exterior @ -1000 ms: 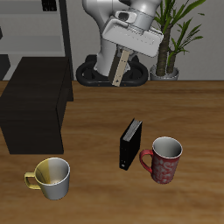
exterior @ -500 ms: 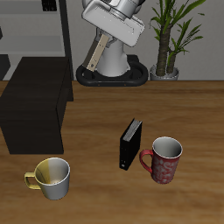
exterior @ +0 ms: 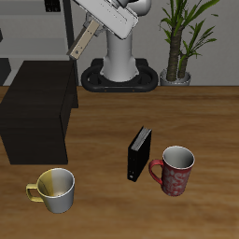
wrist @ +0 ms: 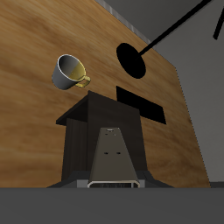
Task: Place the yellow book flat on top of the shelf
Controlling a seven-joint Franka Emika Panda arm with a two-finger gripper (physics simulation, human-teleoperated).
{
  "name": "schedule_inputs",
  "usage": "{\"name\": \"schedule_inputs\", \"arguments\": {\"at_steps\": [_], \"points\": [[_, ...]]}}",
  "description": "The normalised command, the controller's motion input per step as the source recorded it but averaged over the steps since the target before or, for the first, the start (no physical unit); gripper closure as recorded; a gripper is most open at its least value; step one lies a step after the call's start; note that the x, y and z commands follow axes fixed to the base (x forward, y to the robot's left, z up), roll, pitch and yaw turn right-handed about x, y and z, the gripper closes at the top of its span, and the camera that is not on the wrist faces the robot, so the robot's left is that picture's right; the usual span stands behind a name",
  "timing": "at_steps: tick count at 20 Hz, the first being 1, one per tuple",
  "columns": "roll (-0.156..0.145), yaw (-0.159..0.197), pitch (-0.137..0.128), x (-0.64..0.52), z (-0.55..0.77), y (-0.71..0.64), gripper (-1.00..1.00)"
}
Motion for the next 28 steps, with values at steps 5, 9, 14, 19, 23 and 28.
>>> {"name": "schedule_inputs", "arguments": {"at_steps": [5,9,14,19,23,28], "points": [[-0.104,0.04,-0.051,0.11,0.05,-0.41,1.0],[-0.052,0.02,-0.027,0.04,-0.03,-0.19,1.0],[-0.045,0.03,-0.005,0.15,-0.16,-0.27,1.0],[-0.048,0.028,0.014,0.11,-0.27,-0.3,1.0],[-0.04,0.004,0.045,0.1,-0.28,-0.24,1.0],[-0.039,0.012,0.035,0.15,-0.32,-0.24,1.0]]}}
